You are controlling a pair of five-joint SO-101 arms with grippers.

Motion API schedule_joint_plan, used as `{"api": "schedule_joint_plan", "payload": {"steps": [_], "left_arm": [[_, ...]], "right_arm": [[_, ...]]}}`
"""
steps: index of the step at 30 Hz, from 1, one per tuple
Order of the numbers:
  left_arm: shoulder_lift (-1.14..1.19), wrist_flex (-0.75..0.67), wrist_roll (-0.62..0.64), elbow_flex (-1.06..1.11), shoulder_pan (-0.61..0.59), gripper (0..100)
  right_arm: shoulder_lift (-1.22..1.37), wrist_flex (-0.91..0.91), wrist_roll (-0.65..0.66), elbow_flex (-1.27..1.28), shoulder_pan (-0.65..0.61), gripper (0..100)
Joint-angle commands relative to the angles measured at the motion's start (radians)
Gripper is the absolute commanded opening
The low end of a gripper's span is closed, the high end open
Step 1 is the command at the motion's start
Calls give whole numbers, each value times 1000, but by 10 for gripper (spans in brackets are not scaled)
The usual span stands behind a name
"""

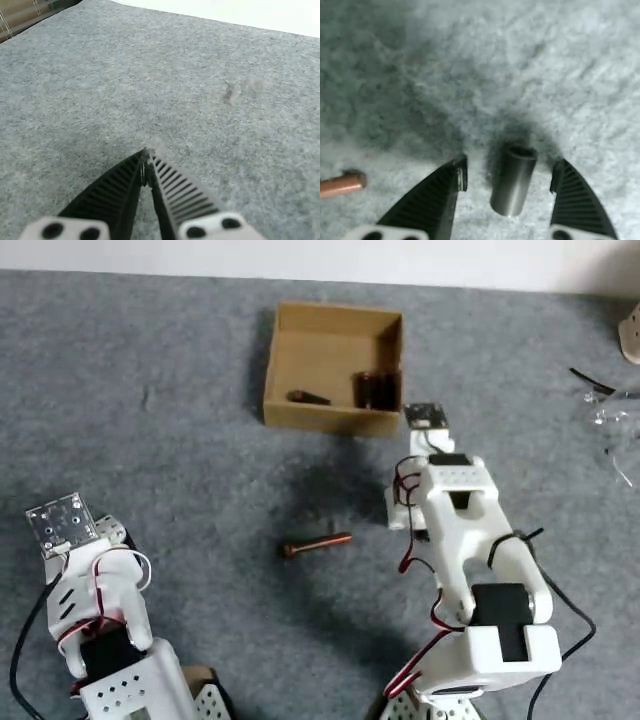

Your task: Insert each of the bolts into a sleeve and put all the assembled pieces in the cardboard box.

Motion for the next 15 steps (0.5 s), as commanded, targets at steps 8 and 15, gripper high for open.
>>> {"api": "schedule_joint_plan", "payload": {"steps": [8, 15], "left_arm": [[-4, -20, -8, -12, 13, 8], [-4, -20, -8, -12, 13, 8]], "right_arm": [[38, -27, -9, -2, 25, 241], [39, -1, -9, -2, 25, 73]]}}
